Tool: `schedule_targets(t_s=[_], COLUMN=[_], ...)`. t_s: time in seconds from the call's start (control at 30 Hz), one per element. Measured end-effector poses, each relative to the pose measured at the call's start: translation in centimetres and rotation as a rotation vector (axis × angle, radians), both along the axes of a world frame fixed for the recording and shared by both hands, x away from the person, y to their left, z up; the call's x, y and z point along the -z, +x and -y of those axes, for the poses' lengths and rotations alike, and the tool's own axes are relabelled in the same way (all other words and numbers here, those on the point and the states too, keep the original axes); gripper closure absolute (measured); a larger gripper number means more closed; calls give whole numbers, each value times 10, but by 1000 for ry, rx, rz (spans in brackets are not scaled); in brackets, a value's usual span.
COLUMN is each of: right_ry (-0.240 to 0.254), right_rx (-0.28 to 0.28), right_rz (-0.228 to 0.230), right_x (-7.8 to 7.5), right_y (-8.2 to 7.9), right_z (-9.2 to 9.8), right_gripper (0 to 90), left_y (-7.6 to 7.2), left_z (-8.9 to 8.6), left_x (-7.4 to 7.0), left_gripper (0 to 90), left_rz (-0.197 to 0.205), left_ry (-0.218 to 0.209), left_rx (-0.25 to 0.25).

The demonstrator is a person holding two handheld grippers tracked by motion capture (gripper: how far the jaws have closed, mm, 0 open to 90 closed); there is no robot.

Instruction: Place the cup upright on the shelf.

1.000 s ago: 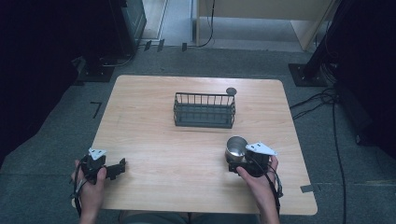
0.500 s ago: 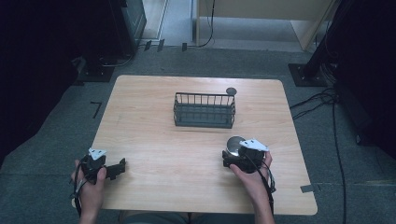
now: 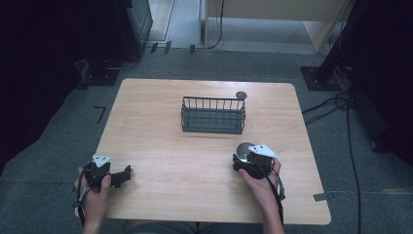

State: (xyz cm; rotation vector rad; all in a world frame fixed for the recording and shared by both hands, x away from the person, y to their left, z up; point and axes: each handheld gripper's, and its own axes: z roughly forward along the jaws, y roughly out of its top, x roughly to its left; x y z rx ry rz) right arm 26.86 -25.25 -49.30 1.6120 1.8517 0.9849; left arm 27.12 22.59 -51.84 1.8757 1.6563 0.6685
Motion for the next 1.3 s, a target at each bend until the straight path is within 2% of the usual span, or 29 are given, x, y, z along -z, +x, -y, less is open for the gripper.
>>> schedule_targets(t_s=[0.37, 0.9, 1.3], right_ry=[8, 20, 20], right_rx=[2, -19, -34], right_rz=[-1, 2, 20], right_x=[-10, -30, -54], right_y=[1, 14, 26], right_z=[0, -7, -13], right_gripper=[170, 172, 172], left_y=[0, 0, 0], left_z=[0, 0, 0], left_x=[0, 0, 0], left_gripper=[0, 0, 0], left_rz=[1, 1, 1], left_ry=[0, -1, -1], left_rx=[-1, -1, -1])
